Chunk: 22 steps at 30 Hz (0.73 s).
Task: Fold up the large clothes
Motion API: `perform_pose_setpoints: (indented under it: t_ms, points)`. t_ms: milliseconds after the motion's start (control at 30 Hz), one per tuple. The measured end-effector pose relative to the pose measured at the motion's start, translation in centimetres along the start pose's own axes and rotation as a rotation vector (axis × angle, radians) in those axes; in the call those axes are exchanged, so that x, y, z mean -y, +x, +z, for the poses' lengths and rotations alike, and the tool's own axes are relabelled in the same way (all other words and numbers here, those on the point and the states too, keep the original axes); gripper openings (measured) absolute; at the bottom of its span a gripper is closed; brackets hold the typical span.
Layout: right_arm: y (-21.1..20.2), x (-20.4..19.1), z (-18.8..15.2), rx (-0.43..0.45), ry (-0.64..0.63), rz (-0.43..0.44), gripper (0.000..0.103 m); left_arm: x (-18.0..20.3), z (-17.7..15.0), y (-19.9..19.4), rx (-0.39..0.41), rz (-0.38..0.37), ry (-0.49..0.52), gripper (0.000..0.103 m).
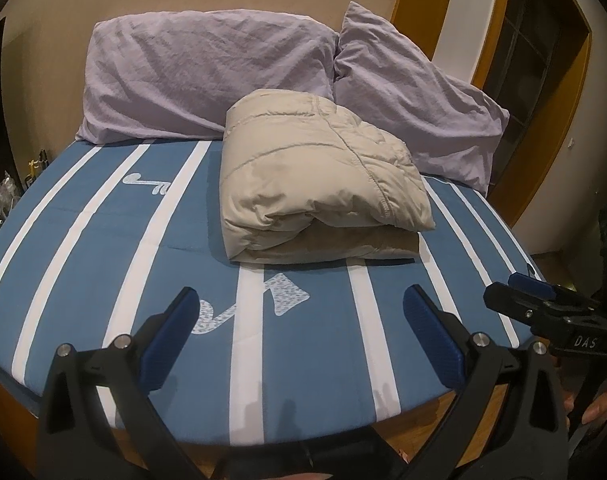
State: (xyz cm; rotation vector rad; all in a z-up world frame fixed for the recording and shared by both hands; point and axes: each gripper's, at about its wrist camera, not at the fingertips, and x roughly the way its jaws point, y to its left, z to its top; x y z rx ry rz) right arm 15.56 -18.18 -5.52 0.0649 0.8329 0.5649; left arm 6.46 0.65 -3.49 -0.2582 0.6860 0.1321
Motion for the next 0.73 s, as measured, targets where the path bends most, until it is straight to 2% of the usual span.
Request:
perform_pose_setpoints:
  t_ms: [733]
  points:
    - [0.68, 0.45, -0.21, -0.012, 0.013, 0.004, 0.102, 0.77, 0.02, 0.84, 0.003, 0.023, 0.028, 0.101]
